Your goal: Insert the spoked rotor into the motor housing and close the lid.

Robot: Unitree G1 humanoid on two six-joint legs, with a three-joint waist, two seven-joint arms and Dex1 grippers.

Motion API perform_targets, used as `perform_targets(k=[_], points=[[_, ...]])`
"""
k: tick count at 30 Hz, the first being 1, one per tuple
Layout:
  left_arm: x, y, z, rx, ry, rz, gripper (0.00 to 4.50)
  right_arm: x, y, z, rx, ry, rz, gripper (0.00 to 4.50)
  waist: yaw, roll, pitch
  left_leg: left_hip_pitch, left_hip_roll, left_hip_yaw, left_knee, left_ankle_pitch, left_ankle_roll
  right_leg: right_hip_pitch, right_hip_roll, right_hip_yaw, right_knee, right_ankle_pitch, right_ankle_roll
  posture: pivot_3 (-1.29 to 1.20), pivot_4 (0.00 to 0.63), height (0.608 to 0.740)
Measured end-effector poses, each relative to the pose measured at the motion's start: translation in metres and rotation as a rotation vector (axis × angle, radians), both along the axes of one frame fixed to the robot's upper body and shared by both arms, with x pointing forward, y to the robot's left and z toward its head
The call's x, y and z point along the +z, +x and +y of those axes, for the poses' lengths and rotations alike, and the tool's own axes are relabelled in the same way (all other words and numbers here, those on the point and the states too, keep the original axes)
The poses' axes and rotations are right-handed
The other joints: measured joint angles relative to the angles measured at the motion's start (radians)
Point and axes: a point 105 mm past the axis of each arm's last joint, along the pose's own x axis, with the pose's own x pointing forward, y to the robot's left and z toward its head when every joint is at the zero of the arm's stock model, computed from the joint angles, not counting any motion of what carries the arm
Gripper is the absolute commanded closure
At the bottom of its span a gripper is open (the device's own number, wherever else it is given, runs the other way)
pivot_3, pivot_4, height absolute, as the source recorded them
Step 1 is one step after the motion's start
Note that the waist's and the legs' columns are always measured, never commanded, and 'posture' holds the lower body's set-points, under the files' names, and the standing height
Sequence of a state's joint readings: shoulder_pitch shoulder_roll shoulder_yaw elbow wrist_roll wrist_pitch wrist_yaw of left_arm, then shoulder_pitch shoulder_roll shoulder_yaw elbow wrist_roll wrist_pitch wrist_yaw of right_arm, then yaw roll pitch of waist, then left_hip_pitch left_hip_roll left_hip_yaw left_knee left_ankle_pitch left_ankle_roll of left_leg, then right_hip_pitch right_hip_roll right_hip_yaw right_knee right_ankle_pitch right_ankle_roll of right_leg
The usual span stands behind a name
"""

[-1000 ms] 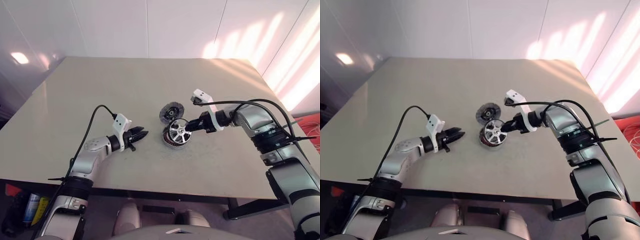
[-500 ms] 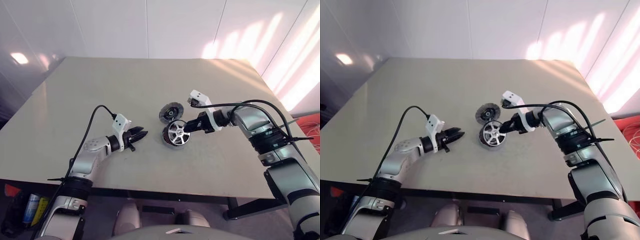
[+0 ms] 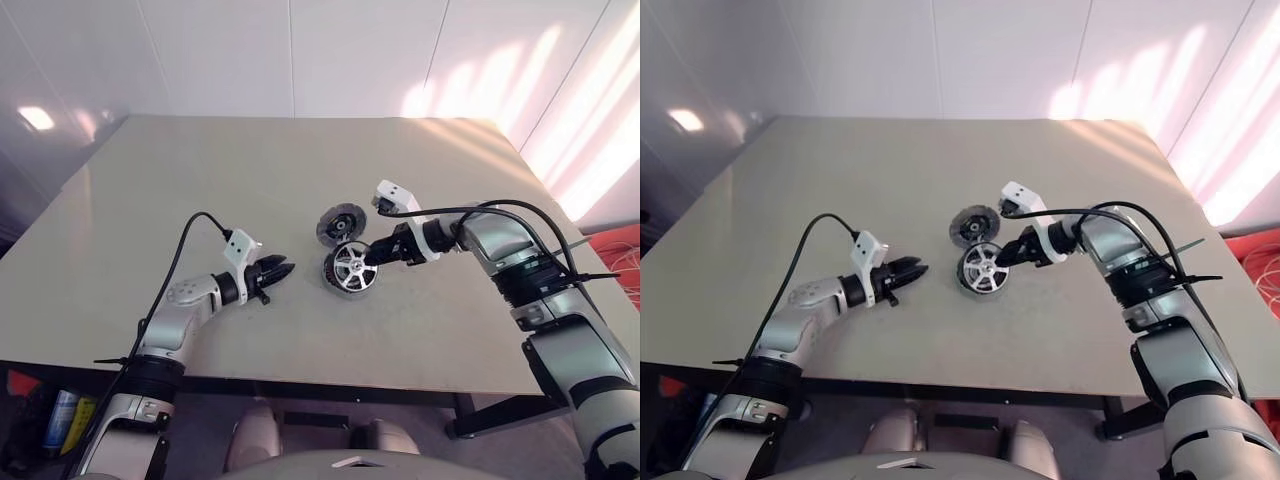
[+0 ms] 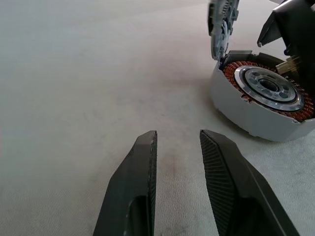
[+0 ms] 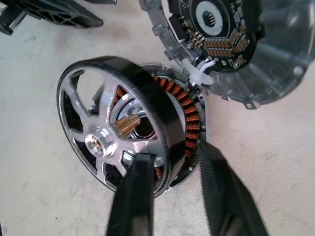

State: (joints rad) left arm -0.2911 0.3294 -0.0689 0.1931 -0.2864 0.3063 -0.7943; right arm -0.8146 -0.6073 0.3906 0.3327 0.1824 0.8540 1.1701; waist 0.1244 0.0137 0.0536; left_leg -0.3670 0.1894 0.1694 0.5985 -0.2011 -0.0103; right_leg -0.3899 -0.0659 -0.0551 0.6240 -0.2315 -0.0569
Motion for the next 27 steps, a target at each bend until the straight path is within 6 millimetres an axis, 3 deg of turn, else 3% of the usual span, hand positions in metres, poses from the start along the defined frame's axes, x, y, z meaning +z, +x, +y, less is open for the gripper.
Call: perform_targets(k=[6, 16, 21, 27], points=[[0.0, 0.0, -0.001, -0.001, 0.001, 0.003, 3.01, 0.0, 0.002, 0.001, -0.009, -0.002, -0.015, 0.06, 0.0, 0.0, 0.0, -0.001, 0.0, 0.0, 0.0, 0.0, 0.0, -0.001, 0.0, 0.0, 0.0, 0.0, 0.0, 0.0, 0.0, 0.74], [0.004, -0.001, -0.003, -0.006, 0.002, 0.001, 3.01, 0.011, 0.01, 0.001, -0.048, 0.05, -0.051, 0.02, 0.0, 0.0, 0.0, -0.001, 0.0, 0.0, 0.0, 0.0, 0.0, -0.001, 0.0, 0.0, 0.0, 0.0, 0.0, 0.0, 0.0, 0.74], [0.006, -0.001, -0.003, -0.003, 0.003, -0.004, 3.01, 0.026, 0.022, -0.004, -0.067, 0.076, -0.222, 0.02, 0.0, 0.0, 0.0, -0.001, 0.0, 0.0, 0.0, 0.0, 0.0, -0.001, 0.0, 0.0, 0.0, 0.0, 0.0, 0.0, 0.0, 0.74], [0.005, -0.001, -0.003, -0.002, 0.007, 0.005, 3.01, 0.004, 0.013, -0.006, -0.094, 0.058, -0.272, 0.02, -0.001, 0.0, 0.0, -0.001, 0.0, 0.0, 0.0, 0.0, 0.0, -0.001, 0.0, 0.0, 0.0, 0.0, 0.0, 0.0, 0.0, 0.74]])
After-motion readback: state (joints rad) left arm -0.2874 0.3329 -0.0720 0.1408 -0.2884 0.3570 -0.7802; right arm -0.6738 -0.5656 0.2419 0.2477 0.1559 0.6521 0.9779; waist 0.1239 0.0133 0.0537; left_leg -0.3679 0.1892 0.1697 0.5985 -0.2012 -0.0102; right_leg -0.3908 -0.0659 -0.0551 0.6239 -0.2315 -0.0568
